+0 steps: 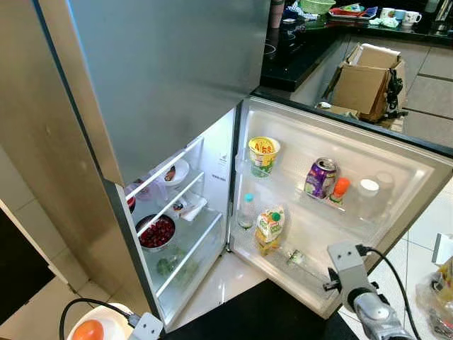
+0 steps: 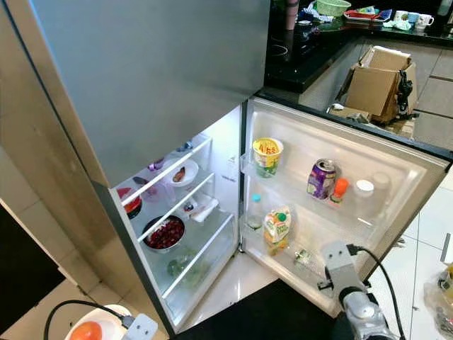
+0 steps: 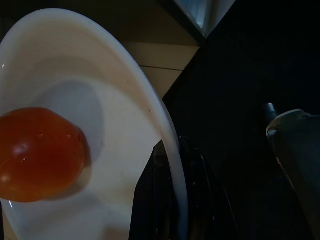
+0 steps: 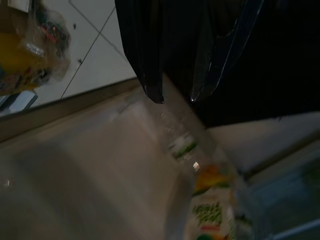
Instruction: Restocking fridge
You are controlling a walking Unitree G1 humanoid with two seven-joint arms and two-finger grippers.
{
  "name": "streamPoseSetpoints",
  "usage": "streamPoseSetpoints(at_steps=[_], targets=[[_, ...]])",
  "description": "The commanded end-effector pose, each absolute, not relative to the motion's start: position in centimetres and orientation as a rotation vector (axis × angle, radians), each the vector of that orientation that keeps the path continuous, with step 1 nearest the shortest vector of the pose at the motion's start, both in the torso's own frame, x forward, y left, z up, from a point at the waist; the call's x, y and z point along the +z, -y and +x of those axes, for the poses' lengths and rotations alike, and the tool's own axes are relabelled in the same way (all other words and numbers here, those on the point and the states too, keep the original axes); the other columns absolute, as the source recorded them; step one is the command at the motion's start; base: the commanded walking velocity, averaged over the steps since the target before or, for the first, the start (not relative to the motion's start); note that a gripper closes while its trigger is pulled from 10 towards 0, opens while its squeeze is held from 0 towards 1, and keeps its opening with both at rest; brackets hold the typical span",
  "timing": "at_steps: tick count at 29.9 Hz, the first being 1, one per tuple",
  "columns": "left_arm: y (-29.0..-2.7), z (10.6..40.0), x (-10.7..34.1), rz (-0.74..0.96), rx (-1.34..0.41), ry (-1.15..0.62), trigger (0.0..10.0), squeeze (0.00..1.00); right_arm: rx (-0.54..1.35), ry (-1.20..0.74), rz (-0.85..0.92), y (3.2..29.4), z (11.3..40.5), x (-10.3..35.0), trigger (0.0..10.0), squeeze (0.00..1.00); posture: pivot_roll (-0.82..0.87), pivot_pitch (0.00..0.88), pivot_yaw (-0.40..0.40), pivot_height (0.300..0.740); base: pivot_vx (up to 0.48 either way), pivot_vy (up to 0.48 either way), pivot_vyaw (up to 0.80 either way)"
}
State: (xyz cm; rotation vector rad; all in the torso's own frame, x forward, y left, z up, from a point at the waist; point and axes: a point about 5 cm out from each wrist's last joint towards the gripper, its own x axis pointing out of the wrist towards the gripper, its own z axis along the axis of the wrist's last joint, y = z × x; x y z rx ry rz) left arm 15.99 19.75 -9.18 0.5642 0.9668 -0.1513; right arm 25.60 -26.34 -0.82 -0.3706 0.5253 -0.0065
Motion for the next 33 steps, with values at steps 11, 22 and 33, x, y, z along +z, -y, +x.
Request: streamPoseSetpoints(at_steps=[11, 22, 33], targets=[[-19.8, 16.1, -9.1, 0.561, -0.138, -0.953, 10.0, 0.00, 0.043, -0.901, -0.334, 25.0, 17.1, -7.3, 10.0, 0.00, -0.08, 0.000, 0.002, 0.740, 0.000, 0.000, 0.00], [-19.9, 16.1, -9.1, 0.577, -0.144, -0.958, 10.0, 0.00, 0.078, -1.055, -0.290, 24.9, 12.2, -9.2, 10.0, 0.00, -0.08, 0.000, 0.005, 0.740, 0.000, 0.000, 0.54], [-19.9, 16.2, -9.1, 0.579, -0.139, -0.956, 10.0, 0.00, 0.094, -1.067, -0.293, 24.7, 12.1, -9.4, 10.0, 0.00, -0.08, 0.000, 0.007, 0.740, 0.000, 0.000, 0.79]])
